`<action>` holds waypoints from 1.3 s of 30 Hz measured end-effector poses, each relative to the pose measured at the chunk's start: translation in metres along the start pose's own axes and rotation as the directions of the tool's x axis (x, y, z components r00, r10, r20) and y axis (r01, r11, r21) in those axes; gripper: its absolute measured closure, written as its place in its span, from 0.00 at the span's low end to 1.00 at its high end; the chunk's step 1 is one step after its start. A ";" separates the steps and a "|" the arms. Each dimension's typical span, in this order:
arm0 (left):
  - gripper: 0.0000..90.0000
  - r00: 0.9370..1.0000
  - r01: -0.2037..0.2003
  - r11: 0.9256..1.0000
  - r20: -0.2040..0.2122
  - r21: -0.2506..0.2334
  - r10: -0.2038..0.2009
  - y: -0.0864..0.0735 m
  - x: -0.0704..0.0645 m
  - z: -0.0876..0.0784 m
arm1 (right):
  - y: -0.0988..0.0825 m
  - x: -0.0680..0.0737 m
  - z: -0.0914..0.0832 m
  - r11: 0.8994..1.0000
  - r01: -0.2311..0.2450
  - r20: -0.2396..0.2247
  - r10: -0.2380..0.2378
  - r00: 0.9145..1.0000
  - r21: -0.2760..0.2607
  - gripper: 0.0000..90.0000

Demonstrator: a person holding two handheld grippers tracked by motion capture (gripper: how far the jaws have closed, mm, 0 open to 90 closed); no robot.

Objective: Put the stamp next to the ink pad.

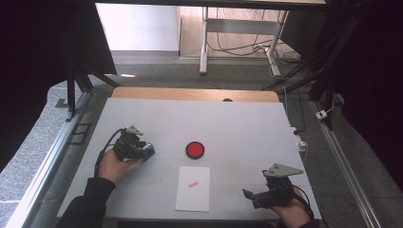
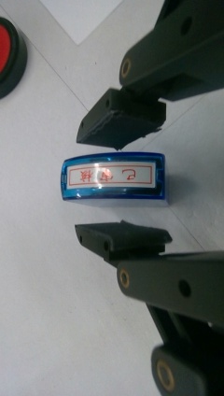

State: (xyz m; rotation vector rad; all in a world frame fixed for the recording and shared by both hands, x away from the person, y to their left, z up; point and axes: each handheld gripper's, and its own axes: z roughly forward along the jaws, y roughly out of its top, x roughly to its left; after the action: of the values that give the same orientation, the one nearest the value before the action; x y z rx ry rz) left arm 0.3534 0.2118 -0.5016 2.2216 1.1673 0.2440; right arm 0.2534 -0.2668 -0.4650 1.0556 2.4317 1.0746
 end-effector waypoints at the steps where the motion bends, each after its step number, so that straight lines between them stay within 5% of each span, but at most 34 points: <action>1: 0.53 1.000 0.002 1.000 0.013 -0.004 -0.002 0.000 0.000 -0.001 | 0.000 0.000 0.000 1.000 0.000 0.000 0.000 1.000 0.000 0.00; 15: 0.26 0.998 -0.025 0.994 0.046 -0.102 0.030 0.004 -0.008 -0.024 | 0.000 0.000 0.000 1.000 0.002 -0.002 -0.002 1.000 0.006 0.00; 24: 0.11 0.997 -0.041 0.991 0.056 -0.124 0.048 0.007 -0.020 -0.033 | 0.000 0.000 0.000 1.000 0.005 -0.009 -0.005 1.000 0.006 0.00; 39: 0.01 0.988 -0.018 0.985 0.145 -0.174 0.043 -0.003 -0.040 -0.054 | 0.000 0.000 0.000 1.000 0.009 -0.013 -0.009 1.000 0.006 0.00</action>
State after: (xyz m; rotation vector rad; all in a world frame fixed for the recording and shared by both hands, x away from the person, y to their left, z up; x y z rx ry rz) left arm 0.3046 0.2040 -0.4558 2.0694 0.9943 0.1809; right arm 0.2536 -0.2662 -0.4651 1.0415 2.4494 1.0747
